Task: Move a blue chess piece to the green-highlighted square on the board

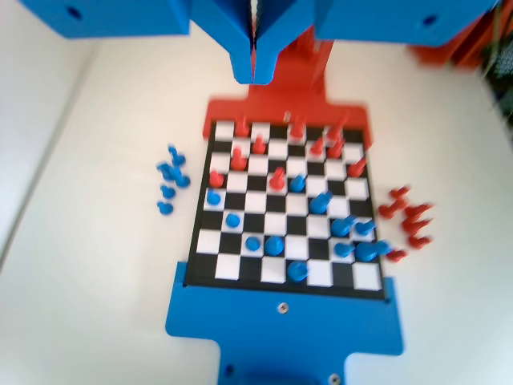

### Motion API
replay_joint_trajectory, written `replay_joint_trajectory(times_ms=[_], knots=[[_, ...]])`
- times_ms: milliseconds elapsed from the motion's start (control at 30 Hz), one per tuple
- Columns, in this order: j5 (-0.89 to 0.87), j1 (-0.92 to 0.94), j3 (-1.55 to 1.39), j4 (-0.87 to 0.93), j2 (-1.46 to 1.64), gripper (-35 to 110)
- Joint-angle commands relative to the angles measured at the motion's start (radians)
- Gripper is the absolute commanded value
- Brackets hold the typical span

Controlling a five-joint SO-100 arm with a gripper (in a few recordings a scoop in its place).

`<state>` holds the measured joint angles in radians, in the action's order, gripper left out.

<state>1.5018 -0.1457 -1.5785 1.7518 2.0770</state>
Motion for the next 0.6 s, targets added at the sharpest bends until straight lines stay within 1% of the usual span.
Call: replay_joint_trajectory(times_ms=[0,200,400,567], knots=[[0.092,0.026,0.094,0.097,0.207,1],[0.169,0.077,-0.012,0.098,0.453,1],[0.250,0.110,-0.147,0.089,0.615,1],[0.276,0.127,-0.299,0.008,0.719,1]])
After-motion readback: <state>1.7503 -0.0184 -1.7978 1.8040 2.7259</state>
